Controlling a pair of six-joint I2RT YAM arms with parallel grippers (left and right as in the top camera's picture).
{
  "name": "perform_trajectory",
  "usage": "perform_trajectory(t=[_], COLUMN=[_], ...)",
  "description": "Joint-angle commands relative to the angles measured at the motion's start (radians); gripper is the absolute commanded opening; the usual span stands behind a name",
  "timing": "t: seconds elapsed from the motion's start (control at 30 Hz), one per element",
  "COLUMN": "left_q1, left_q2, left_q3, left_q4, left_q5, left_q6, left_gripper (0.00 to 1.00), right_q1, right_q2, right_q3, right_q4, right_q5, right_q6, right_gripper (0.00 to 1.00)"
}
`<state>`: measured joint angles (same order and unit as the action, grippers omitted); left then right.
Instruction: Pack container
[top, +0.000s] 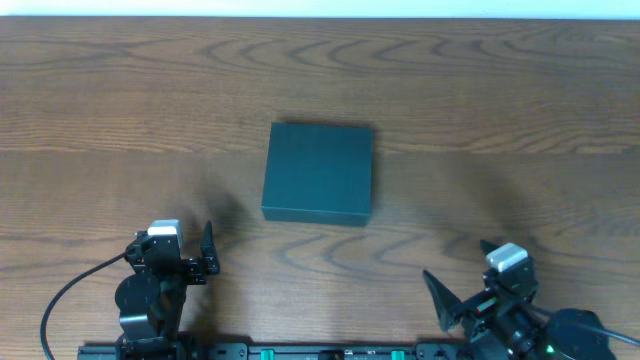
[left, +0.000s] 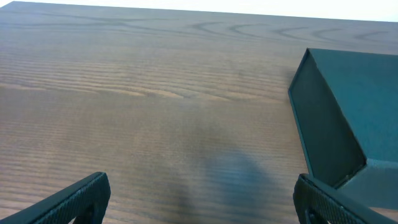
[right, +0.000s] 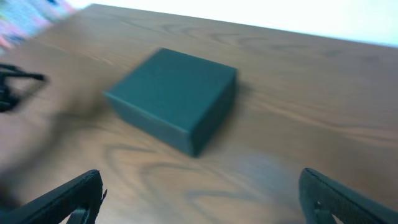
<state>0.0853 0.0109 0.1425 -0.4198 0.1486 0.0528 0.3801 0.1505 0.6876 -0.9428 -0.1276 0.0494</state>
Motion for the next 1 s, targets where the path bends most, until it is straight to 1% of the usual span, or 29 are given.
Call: perform_trajectory(t=[0.0,0.13,0.27,0.43,0.53,0.97], left_q1=[0.006,0.006,0.006,0.006,0.006,0.006], left_q2=[-0.007,-0.007,-0.007,-0.007,-0.007,-0.007], left_q3=[-0.02,-0.02,-0.02,-0.02,-0.02,-0.02], left_q4=[-0.001,-0.001,-0.001,-0.001,-0.001,-0.001], left_q5=[-0.01,-0.01,-0.01,-0.01,-0.01,-0.01], left_q6=[0.004,0.004,0.004,0.004,0.004,0.004], left_gripper=[0.95,0.95,0.95,0.95,0.95,0.95], right_q1=[-0.003,-0.015,-0.014,-0.014,-0.014,-0.014], right_q2=[-0.06,-0.146,-0.145,-0.145,-0.145,-0.145], right_q3=[-0.08,-0.203,-0.311,-0.467,-0.529,-0.533], right_q4=[0.01,0.05,0.142,0.254,0.284,0.277], right_q5=[0.151,0.173,0.172,0.16,0.128,0.123], right_q6=[-0.126,-0.129,-0.188,-0.17,-0.17,-0.17], right_gripper=[0.99,0.99,0.99,0.99,0.99,0.99])
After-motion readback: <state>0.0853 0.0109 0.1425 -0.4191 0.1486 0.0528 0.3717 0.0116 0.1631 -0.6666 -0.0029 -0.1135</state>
